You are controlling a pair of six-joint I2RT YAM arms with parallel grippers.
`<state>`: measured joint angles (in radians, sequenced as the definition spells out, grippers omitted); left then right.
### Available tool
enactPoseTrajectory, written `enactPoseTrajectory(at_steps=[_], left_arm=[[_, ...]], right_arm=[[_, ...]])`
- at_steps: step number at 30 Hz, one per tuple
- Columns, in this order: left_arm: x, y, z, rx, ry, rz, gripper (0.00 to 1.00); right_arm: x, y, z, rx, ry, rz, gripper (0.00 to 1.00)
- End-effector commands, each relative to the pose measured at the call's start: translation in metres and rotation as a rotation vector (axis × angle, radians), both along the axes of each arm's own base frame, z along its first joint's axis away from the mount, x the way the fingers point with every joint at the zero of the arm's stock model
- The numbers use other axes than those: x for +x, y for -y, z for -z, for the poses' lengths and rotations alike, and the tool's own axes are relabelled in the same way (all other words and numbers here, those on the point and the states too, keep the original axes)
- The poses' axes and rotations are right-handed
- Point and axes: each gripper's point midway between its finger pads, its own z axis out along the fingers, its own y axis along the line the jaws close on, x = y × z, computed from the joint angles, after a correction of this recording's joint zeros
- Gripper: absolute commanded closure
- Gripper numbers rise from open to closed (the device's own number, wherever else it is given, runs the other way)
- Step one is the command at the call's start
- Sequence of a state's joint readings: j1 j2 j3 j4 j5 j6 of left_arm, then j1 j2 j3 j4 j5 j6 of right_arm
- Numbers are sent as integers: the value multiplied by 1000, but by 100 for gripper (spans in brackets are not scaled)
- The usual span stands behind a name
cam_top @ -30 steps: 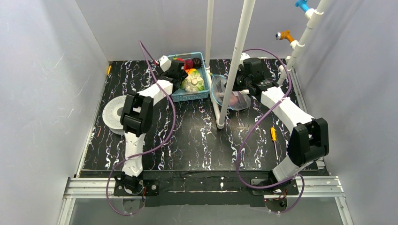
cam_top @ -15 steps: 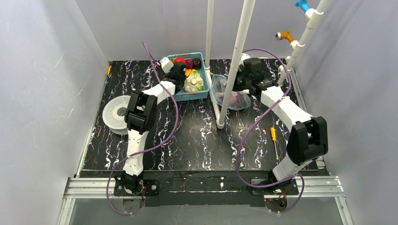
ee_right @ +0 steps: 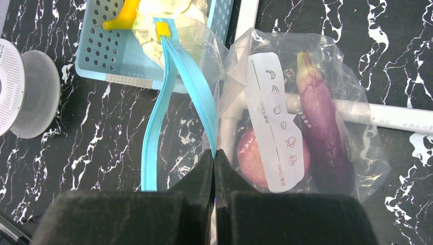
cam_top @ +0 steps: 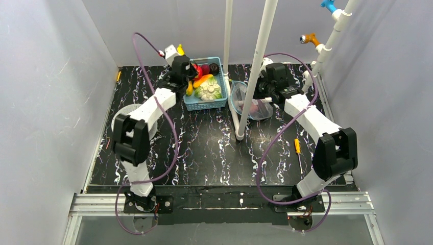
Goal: Place the food in the zip-top bag and seal the zipper
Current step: Pick up the fake fruit from the bin, then place the fake fruit in the zipper food storage bag.
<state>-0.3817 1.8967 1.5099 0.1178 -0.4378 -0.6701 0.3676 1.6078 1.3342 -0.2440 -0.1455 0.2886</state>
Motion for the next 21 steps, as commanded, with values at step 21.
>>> enactPoseTrajectory(at_steps=[21], left_arm=[[-144, 149, -81, -647, -139, 1050, 100]], right_arm=[[-9, -5, -43, 66, 95, -33, 99]])
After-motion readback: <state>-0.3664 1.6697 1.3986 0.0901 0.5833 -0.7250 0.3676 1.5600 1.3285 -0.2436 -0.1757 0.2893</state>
